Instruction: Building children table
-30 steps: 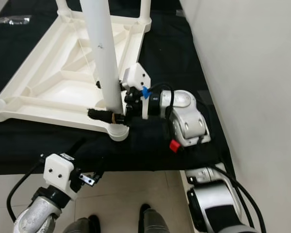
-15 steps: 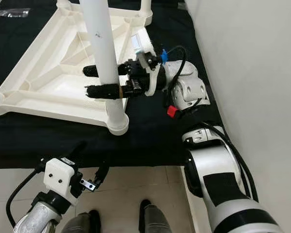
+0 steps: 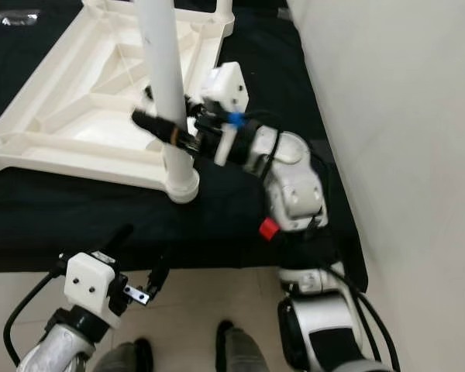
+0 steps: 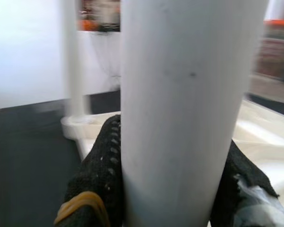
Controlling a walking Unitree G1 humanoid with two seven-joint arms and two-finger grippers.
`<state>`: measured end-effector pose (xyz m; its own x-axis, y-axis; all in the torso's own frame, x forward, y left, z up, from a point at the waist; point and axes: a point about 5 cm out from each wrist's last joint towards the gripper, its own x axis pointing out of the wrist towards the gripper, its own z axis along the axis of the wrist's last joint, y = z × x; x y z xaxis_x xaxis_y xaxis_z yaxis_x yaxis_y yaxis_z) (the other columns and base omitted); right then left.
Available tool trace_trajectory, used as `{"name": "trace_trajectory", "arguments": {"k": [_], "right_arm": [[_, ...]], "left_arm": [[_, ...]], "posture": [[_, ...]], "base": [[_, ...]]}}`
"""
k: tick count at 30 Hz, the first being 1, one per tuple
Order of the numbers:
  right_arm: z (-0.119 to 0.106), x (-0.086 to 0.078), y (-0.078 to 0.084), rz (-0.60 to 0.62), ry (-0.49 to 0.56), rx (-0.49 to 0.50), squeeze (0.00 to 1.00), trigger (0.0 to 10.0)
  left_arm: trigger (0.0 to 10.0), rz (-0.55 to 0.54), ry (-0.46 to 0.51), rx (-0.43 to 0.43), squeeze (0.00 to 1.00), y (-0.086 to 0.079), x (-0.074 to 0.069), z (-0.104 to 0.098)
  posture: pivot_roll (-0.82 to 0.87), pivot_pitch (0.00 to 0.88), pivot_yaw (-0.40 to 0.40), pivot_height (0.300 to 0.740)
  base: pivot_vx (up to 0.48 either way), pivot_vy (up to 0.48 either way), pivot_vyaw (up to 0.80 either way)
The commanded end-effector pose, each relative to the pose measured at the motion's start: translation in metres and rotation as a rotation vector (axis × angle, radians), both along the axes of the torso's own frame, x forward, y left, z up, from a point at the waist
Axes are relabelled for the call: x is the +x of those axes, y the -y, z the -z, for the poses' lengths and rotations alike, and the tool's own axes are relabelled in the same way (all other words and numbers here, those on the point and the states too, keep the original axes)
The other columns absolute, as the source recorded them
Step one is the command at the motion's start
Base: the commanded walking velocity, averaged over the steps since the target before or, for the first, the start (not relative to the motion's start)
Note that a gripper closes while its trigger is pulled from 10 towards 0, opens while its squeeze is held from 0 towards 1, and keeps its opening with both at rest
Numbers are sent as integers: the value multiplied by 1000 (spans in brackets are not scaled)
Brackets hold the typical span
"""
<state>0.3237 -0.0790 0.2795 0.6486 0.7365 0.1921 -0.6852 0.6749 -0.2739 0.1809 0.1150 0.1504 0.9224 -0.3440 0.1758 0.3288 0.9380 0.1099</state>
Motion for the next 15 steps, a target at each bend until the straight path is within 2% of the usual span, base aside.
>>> {"name": "trace_trajectory", "arguments": {"k": [1, 2, 3, 5, 8, 10, 11, 12, 13, 15], "right_arm": [[73, -12, 21, 323, -285, -145, 0, 0], [84, -34, 14, 351, -304, -139, 0, 0], [90, -47, 6, 328, -316, -139, 0, 0], [90, -48, 0, 288, -308, -133, 0, 0], [87, -35, -3, 324, -277, -124, 0, 0], [86, -33, -4, 334, -277, -121, 0, 0], [84, -31, -8, 331, -269, -118, 0, 1255], [82, -31, -11, 344, -268, -116, 0, 1255], [78, -29, -14, 347, -254, -112, 0, 10000], [75, -27, -15, 347, -244, -110, 0, 10000]], "left_arm": [[10000, -6, -16, 13, 0, -5, -3, 2], [10000, 1, -20, 14, 0, -7, -1, 3], [10000, 13, -23, 15, 0, -8, 0, 3], [10000, 34, -30, 17, 0, -7, 2, 4], [10000, 67, -57, 10, 0, -7, 5, 9], [10000, 65, -63, 6, 0, -8, 6, 10], [10000, 56, -62, 7, 0, -9, 6, 10], [10000, 50, -61, 9, 0, -9, 7, 11], [10000, 34, -56, 11, 0, -10, 7, 10], [10000, 20, -50, 13, 0, -10, 7, 10]], "posture": [[49, 314, -27, 740], [30, 314, -1, 740], [28, 313, 8, 740], [35, 309, 32, 740], [61, 281, 31, 740], [61, 281, 31, 740], [64, 272, 26, 740], [64, 272, 26, 740], [74, 268, 12, 740], [76, 268, 9, 740]], "base": [[0, 0, 0], [0, 0, 0], [0, 0, 0], [0, 0, 0], [0, 0, 0], [0, 0, 0], [0, 0, 0], [0, 0, 0], [0, 0, 0], [0, 0, 0]]}}
